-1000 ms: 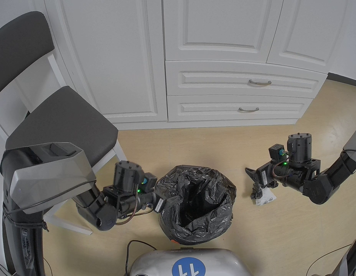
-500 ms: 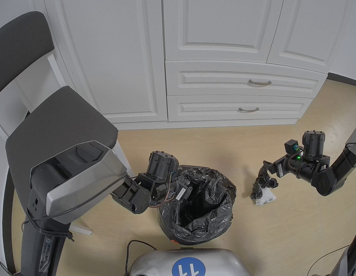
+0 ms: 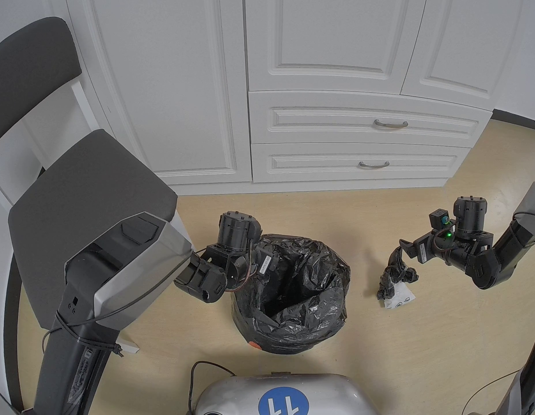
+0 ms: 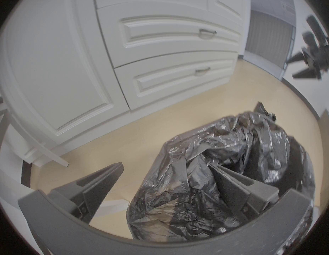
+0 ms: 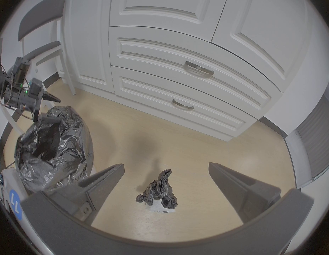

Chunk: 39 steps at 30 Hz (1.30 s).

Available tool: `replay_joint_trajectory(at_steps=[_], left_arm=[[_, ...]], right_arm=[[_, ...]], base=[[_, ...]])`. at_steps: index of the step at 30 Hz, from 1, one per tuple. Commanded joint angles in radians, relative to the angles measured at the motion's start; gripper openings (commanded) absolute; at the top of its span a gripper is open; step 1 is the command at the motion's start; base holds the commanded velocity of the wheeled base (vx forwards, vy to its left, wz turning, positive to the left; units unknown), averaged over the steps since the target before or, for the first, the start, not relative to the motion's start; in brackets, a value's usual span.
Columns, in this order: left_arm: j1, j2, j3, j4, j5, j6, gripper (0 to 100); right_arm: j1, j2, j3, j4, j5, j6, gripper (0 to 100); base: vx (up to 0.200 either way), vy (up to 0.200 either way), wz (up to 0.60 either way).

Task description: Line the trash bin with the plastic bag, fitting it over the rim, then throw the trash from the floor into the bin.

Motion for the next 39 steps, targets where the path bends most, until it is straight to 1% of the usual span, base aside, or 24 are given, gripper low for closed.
replay_joint_trajectory(at_steps=[1,10,13,14,16,17,18,19,20,21,22,27,28,29,31,34,35,39], left_arm=[[-0.022,0.016,-0.024,-0.022,0.004,-0.031,100],[-0.07,0.001,0.004,-0.03,0.001,-0.045,100],[-0.076,-0.002,0.039,-0.059,-0.002,-0.043,100],[-0.076,-0.002,0.039,-0.059,-0.002,-0.043,100],[-0.076,-0.025,0.081,-0.094,-0.002,-0.043,100],[-0.076,-0.043,0.113,-0.108,-0.003,-0.043,100],[-0.076,-0.047,0.118,-0.109,-0.003,-0.043,100],[-0.076,-0.079,0.17,-0.125,-0.005,-0.043,100],[-0.076,-0.088,0.185,-0.129,-0.005,-0.043,100],[-0.076,-0.117,0.239,-0.145,-0.005,-0.042,100],[-0.078,-0.139,0.276,-0.16,-0.006,-0.042,100],[-0.074,-0.238,0.426,-0.246,-0.006,-0.04,100],[-0.074,-0.238,0.426,-0.246,-0.006,-0.04,100],[-0.068,-0.289,0.475,-0.255,-0.005,-0.04,100],[-0.065,-0.336,0.516,-0.257,-0.006,-0.043,100],[-0.056,-0.387,0.575,-0.264,-0.006,-0.043,100],[-0.048,-0.415,0.613,-0.278,-0.006,-0.043,100],[-0.045,-0.438,0.67,-0.33,-0.006,-0.045,100]], right_arm=[[-0.003,0.029,-0.009,0.0,0.002,0.0,100],[0.017,0.032,-0.003,-0.002,0.004,0.0,100],[0.057,0.023,0.005,-0.002,0.005,0.013,100],[0.057,0.023,0.005,-0.002,0.005,0.013,100],[0.111,0.017,0.016,-0.005,0.005,0.036,100],[0.155,0.012,0.026,-0.013,0.005,0.06,100],[0.161,0.012,0.028,-0.013,0.005,0.063,100],[0.227,0.013,0.048,-0.031,0.001,0.098,100],[0.241,0.015,0.052,-0.036,0.001,0.105,100],[0.281,0.015,0.072,-0.049,0.004,0.115,100],[0.301,0.018,0.086,-0.053,0.004,0.114,100],[0.382,0.038,0.111,-0.049,0.007,0.1,100],[0.382,0.038,0.111,-0.049,0.007,0.1,100],[0.416,0.053,0.109,-0.049,0.008,0.091,100],[0.457,0.076,0.098,-0.053,0.011,0.091,100],[0.502,0.113,0.082,-0.053,0.013,0.094,100],[0.523,0.152,0.059,-0.054,0.013,0.097,100],[0.546,0.216,-0.006,-0.054,0.011,0.102,100]], base=[[0.0,0.0,0.0],[0.0,0.0,0.0],[0.0,0.0,0.0],[0.0,0.0,0.0],[0.0,0.0,0.0],[0.0,0.0,0.0],[0.0,0.0,0.0],[0.0,0.0,0.0],[0.0,0.0,0.0],[0.0,0.0,0.0],[0.0,0.0,0.0],[0.0,0.0,0.0],[0.0,0.0,0.0],[0.0,0.0,0.0],[0.0,0.0,0.0],[0.0,0.0,0.0],[0.0,0.0,0.0],[0.0,0.0,0.0]])
